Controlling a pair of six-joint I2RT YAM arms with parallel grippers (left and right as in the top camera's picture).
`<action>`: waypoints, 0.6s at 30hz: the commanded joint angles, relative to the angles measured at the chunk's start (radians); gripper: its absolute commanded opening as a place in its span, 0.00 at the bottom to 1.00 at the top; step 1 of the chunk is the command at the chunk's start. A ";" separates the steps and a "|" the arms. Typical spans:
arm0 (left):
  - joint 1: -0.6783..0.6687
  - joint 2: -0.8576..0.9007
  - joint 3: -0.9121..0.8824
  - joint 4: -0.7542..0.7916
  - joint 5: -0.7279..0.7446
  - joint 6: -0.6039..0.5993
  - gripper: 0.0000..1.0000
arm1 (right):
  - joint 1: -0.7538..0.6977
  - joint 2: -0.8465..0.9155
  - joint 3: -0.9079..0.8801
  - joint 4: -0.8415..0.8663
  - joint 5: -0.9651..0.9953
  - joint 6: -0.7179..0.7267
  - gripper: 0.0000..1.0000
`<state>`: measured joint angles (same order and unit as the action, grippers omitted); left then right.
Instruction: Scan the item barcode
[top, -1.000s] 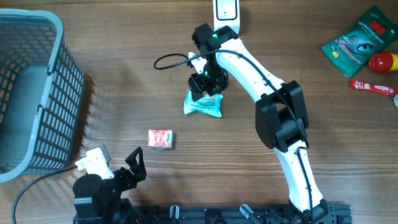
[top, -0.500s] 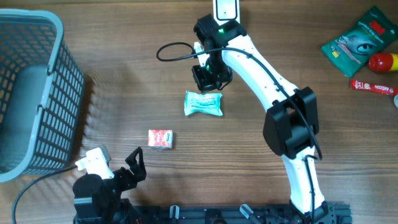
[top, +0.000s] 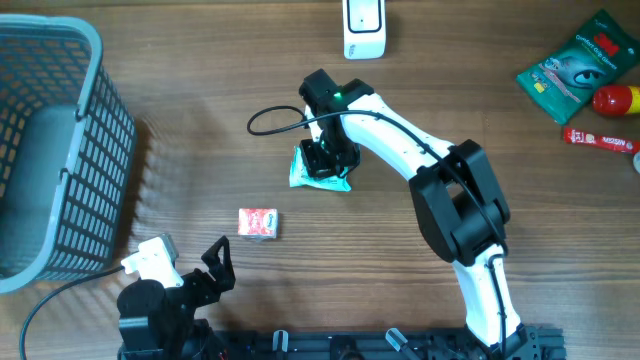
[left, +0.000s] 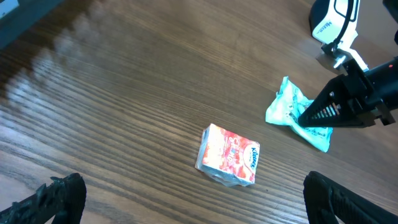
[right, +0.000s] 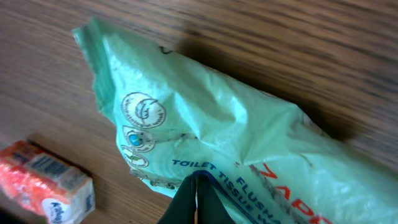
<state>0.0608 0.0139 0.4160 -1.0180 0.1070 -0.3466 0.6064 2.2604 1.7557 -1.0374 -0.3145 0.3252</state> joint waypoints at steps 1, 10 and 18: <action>-0.004 -0.006 0.001 0.003 0.012 -0.005 1.00 | -0.003 0.017 0.073 -0.048 0.166 0.040 0.04; -0.004 -0.006 0.001 0.003 0.012 -0.005 1.00 | 0.027 -0.064 0.220 -0.134 0.165 0.018 0.05; -0.004 -0.006 0.001 0.003 0.012 -0.005 1.00 | 0.077 -0.021 -0.077 0.108 0.229 0.139 0.11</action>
<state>0.0608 0.0139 0.4160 -1.0180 0.1070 -0.3466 0.6754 2.2009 1.7920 -0.9829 -0.1356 0.3832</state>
